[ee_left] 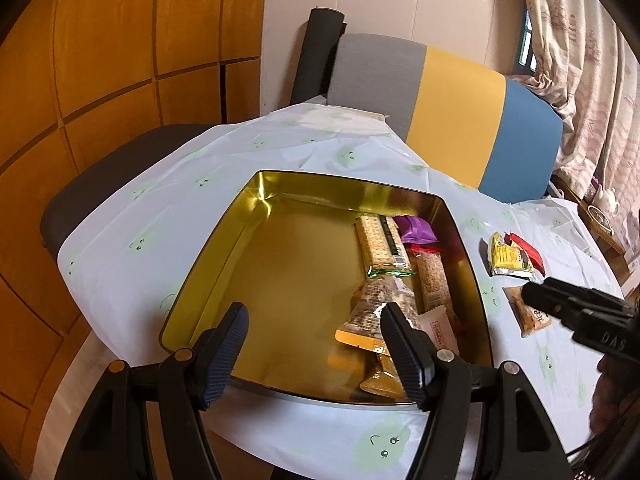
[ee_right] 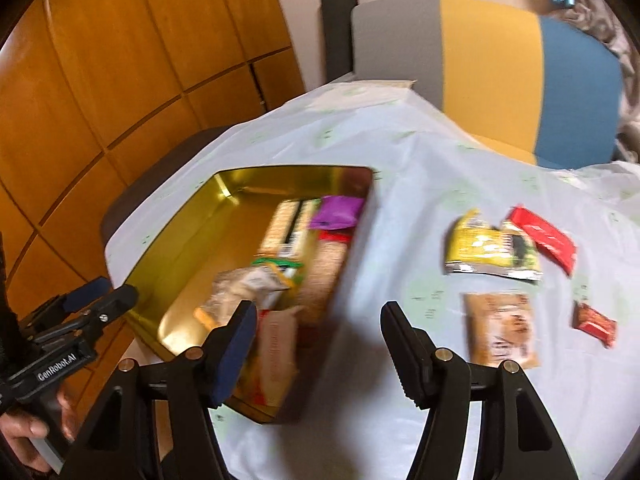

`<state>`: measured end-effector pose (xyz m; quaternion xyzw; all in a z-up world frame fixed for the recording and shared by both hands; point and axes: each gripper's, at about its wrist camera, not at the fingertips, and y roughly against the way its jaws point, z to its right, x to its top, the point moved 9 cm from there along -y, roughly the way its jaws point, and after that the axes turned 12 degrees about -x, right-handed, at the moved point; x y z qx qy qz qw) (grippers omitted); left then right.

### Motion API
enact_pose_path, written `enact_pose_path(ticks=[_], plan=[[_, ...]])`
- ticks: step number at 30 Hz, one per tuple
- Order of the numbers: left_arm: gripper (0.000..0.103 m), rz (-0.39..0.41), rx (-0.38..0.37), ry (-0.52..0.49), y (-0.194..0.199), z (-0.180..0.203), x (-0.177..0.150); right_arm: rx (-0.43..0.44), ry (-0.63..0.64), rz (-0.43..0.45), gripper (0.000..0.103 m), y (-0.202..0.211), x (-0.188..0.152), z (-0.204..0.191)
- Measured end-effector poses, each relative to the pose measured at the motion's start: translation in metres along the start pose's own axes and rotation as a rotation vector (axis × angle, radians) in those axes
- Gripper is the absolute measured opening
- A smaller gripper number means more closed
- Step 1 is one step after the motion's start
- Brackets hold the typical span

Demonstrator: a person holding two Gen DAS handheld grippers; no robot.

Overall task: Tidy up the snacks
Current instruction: 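Grasp the round brown-and-white cake packet with the left tool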

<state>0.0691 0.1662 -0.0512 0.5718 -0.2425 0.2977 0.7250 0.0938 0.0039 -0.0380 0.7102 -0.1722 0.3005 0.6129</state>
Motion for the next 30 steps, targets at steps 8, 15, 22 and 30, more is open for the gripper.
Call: enact_pose_path(ticks=[8, 15, 22, 30], plan=[[0.069, -0.012, -0.020, -0.053, -0.003, 0.019, 0.002, -0.152, -0.035, 0.012, 0.065, 0.014, -0.006, 0.082], [0.069, -0.030, -0.056, -0.117, -0.009, 0.044, 0.003, -0.321, -0.085, 0.001, 0.066, 0.032, -0.013, 0.178], [0.069, -0.049, -0.118, -0.171, -0.014, 0.081, 0.005, -0.524, -0.179, -0.032, 0.071, 0.048, -0.033, 0.290], [0.064, -0.140, -0.242, -0.224, -0.030, 0.139, 0.001, -0.542, -0.573, -0.072, 0.073, 0.056, -0.070, 0.384]])
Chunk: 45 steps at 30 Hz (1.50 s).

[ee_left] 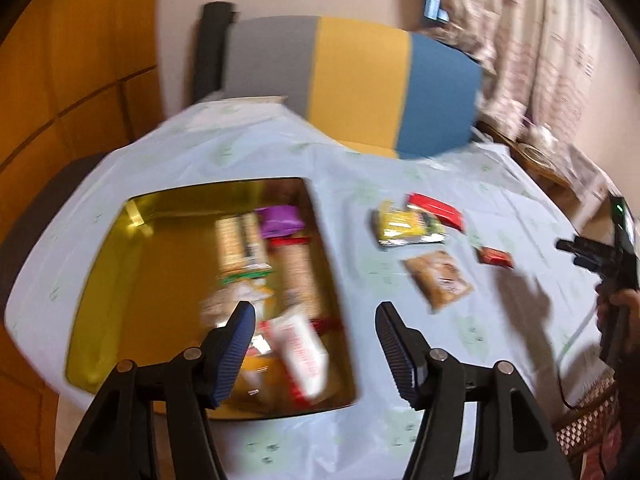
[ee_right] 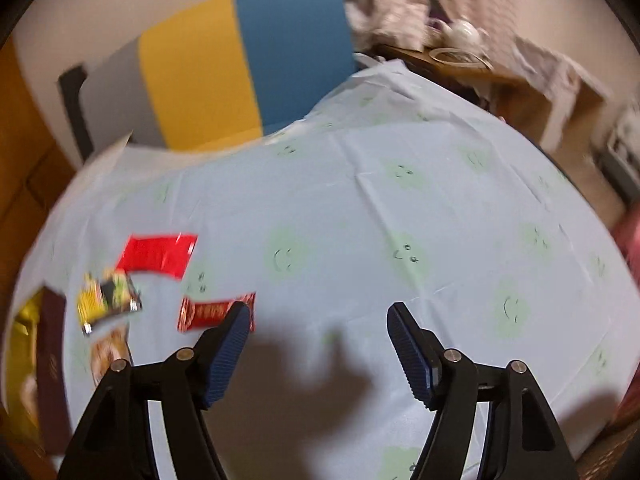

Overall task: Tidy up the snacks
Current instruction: 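Grasp the round brown-and-white cake packet with the left tool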

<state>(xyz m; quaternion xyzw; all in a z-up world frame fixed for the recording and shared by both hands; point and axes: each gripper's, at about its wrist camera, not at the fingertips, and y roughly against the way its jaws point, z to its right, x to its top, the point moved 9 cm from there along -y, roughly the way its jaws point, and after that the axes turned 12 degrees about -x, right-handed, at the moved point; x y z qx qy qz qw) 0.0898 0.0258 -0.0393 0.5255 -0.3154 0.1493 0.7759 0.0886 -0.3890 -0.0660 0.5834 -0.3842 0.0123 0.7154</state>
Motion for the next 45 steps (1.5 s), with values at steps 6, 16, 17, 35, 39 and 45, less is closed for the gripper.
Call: enact_pose_path(ticks=[6, 16, 17, 35, 39, 45], plan=[[0.063, -0.143, -0.115, -0.053, -0.049, 0.049, 0.003, 0.014, -0.023, 0.021, 0.078, 0.008, 0.004, 0.004], [0.082, -0.362, -0.164, -0.330, -0.142, 0.106, -0.006, 0.058, -0.012, 0.028, 0.084, 0.016, 0.002, -0.009], [0.082, -0.382, -0.166, -0.330, -0.149, 0.106, -0.007, 0.061, -0.017, 0.027, 0.084, 0.016, 0.003, -0.008], [0.085, -0.461, -0.152, 0.141, -0.211, 0.101, 0.009, 0.110, -0.047, 0.030, 0.089, 0.022, 0.006, -0.008], [0.084, -0.455, -0.061, 0.028, -0.219, 0.109, 0.005, 0.118, -0.066, 0.023, 0.089, 0.021, 0.007, -0.005], [0.062, -0.428, -0.065, -0.164, -0.198, 0.108, -0.008, 0.124, -0.053, 0.019, 0.089, 0.020, 0.006, -0.008]])
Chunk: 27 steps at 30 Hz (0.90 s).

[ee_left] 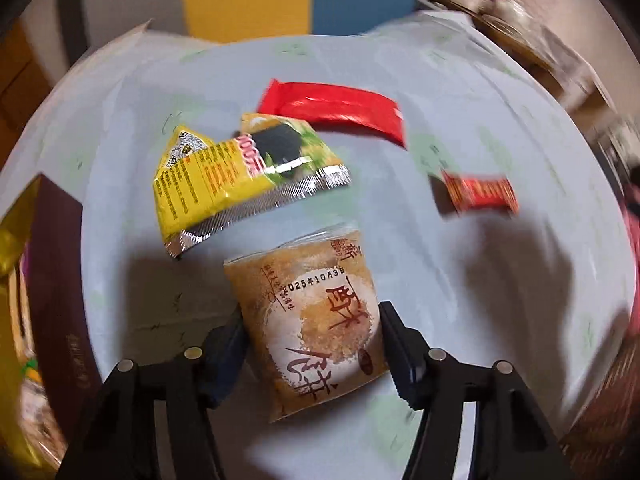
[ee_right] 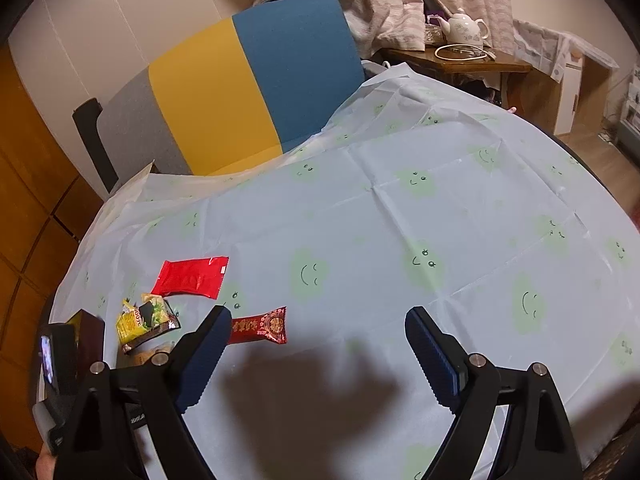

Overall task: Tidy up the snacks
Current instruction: 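Grasp the round brown-and-white cake packet with the left tool, then grasp the red wrapped candy with the right tool while the left tool holds the cake packet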

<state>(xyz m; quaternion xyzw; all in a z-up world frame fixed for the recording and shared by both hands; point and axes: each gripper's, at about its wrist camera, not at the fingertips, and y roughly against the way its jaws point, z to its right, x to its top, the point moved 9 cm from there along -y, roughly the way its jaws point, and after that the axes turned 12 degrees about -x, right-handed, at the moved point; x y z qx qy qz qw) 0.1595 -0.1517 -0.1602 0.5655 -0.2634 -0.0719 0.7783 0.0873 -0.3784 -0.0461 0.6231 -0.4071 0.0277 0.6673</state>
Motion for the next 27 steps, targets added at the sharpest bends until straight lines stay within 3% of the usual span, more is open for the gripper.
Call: enact_pose_path(ticks=[3, 9, 16, 22, 27], plan=[[0.062, 0.008, -0.013, -0.087, 0.011, 0.002, -0.024, -0.013, 0.035, -0.007, 0.089, -0.003, -0.003, -0.005], [0.063, 0.076, -0.039, -0.151, 0.029, 0.002, -0.061, -0.037, 0.128, -0.026, 0.089, -0.009, -0.015, -0.018], [0.063, 0.148, -0.070, -0.120, 0.031, -0.001, -0.068, -0.043, 0.315, -0.082, 0.088, -0.021, -0.042, -0.046], [0.063, 0.180, -0.076, -0.132, 0.029, -0.002, -0.070, -0.003, 0.448, -0.129, 0.064, -0.026, -0.066, -0.071], [0.063, 0.196, -0.085, -0.139, 0.031, -0.003, -0.071, -0.033, 0.589, -0.127, 0.063, -0.037, -0.060, -0.088]])
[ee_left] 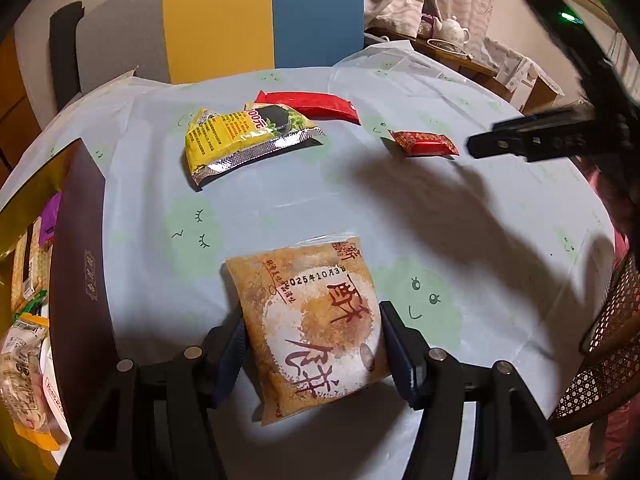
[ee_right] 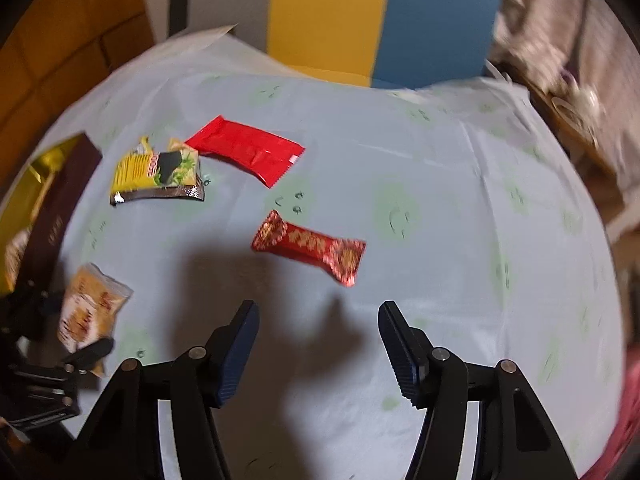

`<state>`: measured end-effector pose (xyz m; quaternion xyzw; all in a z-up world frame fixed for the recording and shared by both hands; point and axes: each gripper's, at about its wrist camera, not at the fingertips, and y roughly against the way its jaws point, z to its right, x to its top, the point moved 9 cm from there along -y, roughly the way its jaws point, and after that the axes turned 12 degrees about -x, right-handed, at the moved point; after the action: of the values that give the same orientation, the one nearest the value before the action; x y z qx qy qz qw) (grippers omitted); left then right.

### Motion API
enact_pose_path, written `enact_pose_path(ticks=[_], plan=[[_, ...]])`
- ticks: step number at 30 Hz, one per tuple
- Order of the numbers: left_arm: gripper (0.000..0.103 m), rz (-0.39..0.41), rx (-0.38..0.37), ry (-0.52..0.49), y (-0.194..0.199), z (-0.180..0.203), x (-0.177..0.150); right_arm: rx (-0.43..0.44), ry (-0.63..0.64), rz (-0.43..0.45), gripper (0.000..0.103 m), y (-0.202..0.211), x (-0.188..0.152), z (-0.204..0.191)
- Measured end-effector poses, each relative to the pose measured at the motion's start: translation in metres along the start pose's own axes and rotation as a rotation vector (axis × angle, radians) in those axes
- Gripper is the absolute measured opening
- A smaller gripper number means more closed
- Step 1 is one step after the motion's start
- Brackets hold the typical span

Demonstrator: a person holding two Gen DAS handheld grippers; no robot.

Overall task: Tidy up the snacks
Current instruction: 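Grasp the red wrapped candy with the right tool while the left tool holds the cake packet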

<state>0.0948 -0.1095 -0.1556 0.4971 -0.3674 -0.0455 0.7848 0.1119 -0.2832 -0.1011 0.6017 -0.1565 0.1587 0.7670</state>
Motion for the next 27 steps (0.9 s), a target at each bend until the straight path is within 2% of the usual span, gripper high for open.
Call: enact_pose_path(ticks=[10, 14, 15, 16, 17, 24, 27], plan=[[0.063, 0.031, -0.020, -0.007, 0.002, -0.001, -0.002, 0.001, 0.262, -0.036, 0.063, -0.040, 0.035, -0.037], [0.063, 0.031, -0.025, 0.000, 0.002, -0.001, -0.002, 0.022, 0.288, -0.079, 0.062, -0.060, 0.042, -0.042], [0.063, 0.035, -0.024, 0.001, 0.002, -0.001, -0.003, 0.027, 0.279, -0.091, 0.049, -0.064, 0.042, -0.042], [0.063, 0.038, -0.023, 0.001, 0.002, -0.001, -0.003, 0.046, 0.270, -0.101, 0.040, -0.065, 0.040, -0.044], [0.063, 0.042, -0.022, 0.002, 0.002, 0.000, -0.003, 0.082, 0.260, -0.106, 0.021, -0.063, 0.037, -0.048], [0.063, 0.056, -0.008, 0.000, 0.003, 0.001, -0.005, 0.165, 0.215, -0.150, 0.022, -0.028, -0.005, -0.079], [0.063, 0.059, 0.001, -0.002, 0.003, 0.002, -0.005, 0.182, 0.186, -0.134, 0.026, -0.016, -0.023, -0.090]])
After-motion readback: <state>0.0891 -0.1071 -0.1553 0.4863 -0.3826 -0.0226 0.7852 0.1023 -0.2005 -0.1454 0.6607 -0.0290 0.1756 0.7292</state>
